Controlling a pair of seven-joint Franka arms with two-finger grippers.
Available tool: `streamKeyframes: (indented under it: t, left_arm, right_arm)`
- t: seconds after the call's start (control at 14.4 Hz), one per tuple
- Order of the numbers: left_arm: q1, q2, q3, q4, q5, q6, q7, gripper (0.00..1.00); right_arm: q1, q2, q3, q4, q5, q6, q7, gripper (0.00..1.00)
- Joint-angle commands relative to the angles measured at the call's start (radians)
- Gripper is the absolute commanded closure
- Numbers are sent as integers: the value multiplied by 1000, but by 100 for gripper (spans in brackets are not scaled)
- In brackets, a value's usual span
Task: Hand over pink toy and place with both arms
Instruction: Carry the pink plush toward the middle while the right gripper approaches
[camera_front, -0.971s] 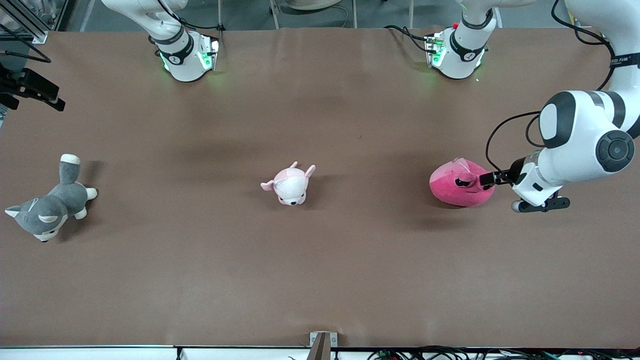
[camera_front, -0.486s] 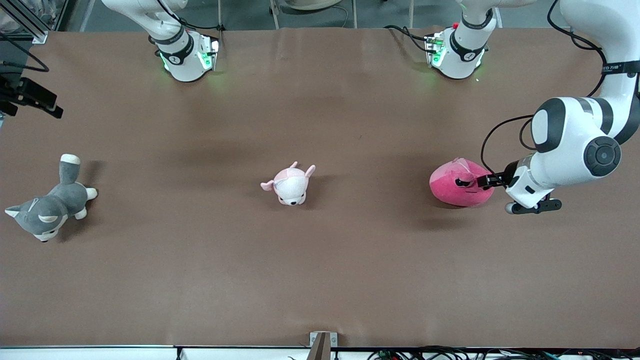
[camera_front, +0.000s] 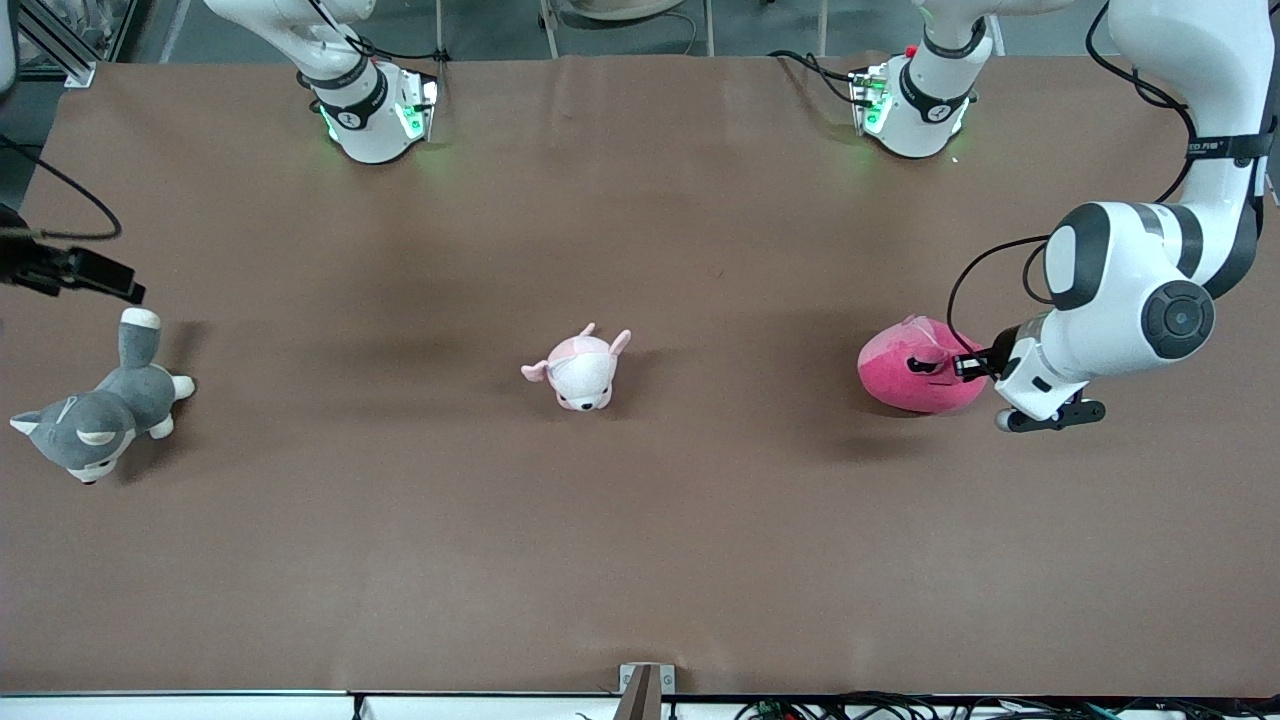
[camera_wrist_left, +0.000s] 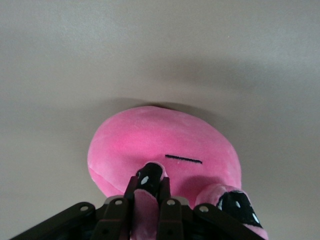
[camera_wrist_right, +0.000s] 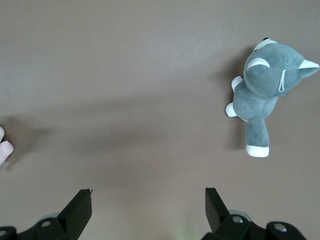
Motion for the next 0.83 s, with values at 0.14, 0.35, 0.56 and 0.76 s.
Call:
streamKeyframes:
  t: [0.14, 0.35, 0.56, 0.76]
  left_arm:
    - [-5, -40, -29, 35, -12, -64, -56, 88]
    - [-9, -37, -61, 164, -13, -187, -104, 88]
    - [-18, -31, -124, 285, -19, -245, -212, 88]
    - [-21, -31, -181, 394, -91, -287, -295, 88]
  right_arm:
    - [7, -2, 20, 3, 15, -17, 281, 0]
    - [111, -2, 22, -3, 27, -18, 553, 0]
    - [180, 0, 22, -1, 177, -7, 811, 0]
    - [260, 4, 22, 8, 270, 17, 978, 0]
